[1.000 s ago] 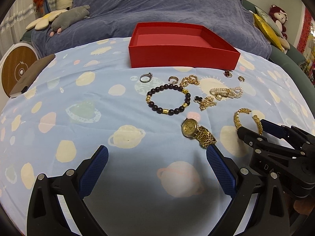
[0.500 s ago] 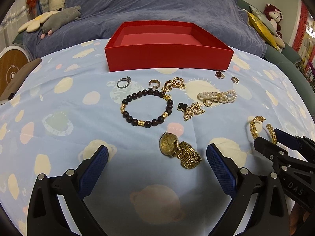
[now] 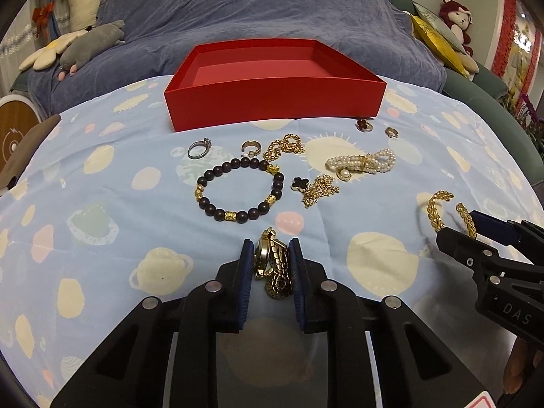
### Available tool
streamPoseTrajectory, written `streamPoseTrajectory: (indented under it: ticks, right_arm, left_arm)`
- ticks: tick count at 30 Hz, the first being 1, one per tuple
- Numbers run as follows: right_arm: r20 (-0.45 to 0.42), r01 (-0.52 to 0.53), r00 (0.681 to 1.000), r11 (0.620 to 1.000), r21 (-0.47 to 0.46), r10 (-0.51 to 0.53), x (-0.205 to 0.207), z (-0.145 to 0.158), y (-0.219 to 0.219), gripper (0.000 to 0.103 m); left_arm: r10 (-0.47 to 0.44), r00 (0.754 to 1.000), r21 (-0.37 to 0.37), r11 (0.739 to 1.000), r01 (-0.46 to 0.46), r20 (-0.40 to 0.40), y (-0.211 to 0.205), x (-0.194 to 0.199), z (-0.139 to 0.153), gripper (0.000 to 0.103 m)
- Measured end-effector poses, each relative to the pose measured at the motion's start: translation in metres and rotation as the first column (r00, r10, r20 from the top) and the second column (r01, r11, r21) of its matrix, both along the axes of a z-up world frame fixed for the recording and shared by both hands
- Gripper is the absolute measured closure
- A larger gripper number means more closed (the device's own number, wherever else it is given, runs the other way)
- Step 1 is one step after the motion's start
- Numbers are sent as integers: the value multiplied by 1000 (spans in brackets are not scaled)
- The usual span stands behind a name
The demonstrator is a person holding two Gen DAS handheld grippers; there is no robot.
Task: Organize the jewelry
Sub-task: 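Grasp the gold twisted cuff bracelet with the right tool while the left tool grasps the gold watch, then carry the cuff and watch into the red box and open both tools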
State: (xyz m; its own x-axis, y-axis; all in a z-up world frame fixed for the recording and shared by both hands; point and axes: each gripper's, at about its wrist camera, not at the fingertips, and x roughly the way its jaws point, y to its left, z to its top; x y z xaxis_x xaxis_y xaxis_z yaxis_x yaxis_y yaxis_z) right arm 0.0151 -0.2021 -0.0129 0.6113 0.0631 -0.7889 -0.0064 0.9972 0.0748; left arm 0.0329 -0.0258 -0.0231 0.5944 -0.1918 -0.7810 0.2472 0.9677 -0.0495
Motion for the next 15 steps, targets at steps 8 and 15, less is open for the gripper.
streamPoseTrajectory:
  ticks: [8,15]
  right_arm:
    - [14,-12,1000,1000,16,12,-3,7,3,49]
    - [33,-29,999,999,39,27,-5,19,7,50]
  left_arm:
    - [-15,1000,-52,999,14,-15,11,-7,7,86]
    - [-6,1000,-92,996,6,0,26,-12,26,86]
